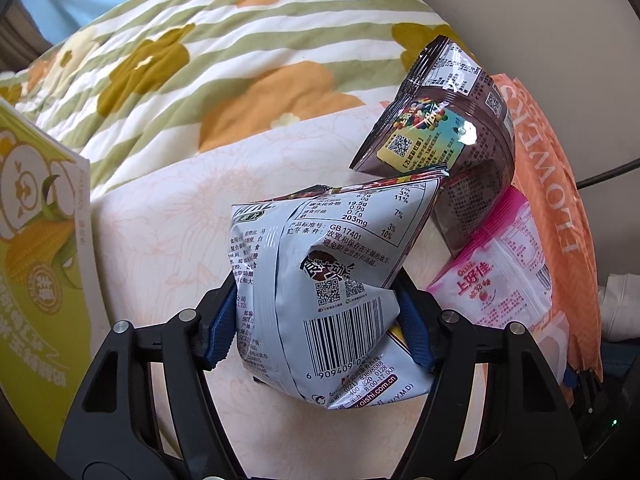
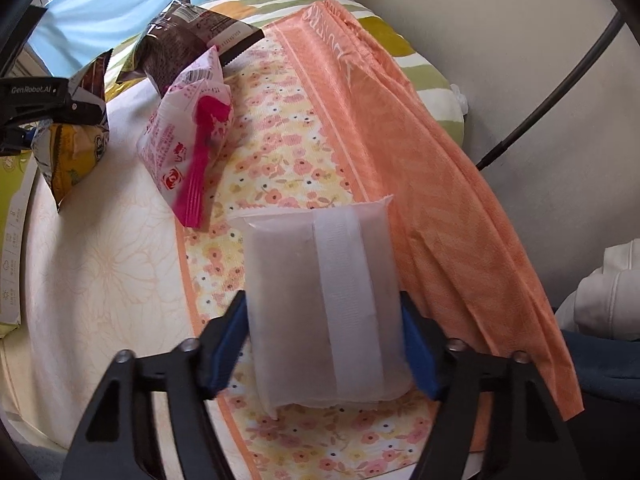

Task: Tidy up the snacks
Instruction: 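Grasp the grey chip bag with the left tool while the right grasps the white pouch, then drop the grey chip bag into the green box with the left tool while the right drops the white pouch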

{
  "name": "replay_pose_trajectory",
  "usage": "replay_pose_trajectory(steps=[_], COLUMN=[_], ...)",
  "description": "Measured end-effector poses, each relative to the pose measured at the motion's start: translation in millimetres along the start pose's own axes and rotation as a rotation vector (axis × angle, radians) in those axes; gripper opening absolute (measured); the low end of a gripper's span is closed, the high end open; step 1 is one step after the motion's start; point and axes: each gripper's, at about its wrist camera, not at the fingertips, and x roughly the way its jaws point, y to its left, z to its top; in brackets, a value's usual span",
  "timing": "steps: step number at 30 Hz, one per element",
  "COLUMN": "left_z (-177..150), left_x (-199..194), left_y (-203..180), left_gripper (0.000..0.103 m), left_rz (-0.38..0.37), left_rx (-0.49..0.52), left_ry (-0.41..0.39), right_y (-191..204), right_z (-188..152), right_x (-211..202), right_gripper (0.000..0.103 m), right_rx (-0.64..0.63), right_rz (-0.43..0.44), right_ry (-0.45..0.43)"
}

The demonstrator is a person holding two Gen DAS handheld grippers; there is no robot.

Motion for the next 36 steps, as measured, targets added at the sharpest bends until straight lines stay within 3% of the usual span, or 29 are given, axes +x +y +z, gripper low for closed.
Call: replay_pose_trajectory(steps=[8,15,21,27,36], left_z=[-11.5,-23.4,-44.5,-76.9,-115.5], left_x=[-30.2,-94.0,-156.6,-216.1,-273.9], left_y=[-1.3,-5.9,6.1,43.7,142.5], left_gripper=[0.066,0.066,0.066,0.066,0.066], left_rz=[-0.007,-0.006,-0.01,0.051,0.139], left_rx=[-0.014,-0.033,-0.117,-0.202,-0.337], left_ry=[-0.05,-0.16,-0.268,-0.366,-0.475], right_y=[-0.2,-0.4,12.9,56.2,145.7], right_z=[3.2,13.0,29.5,48.3,60.4], right_x=[-7.7,-52.4,-101.5,-142.2,-174.8], right_gripper=[0.059,0.059,0.059,0.059,0.059], right_rx=[-0.015,-0.06,-0.166,-0.312,-0.462], right_rz=[0.034,0.069,0.134,0.264,0.42], right_ry=[-0.001,-0.093,-0.203,-0.294,-0.363])
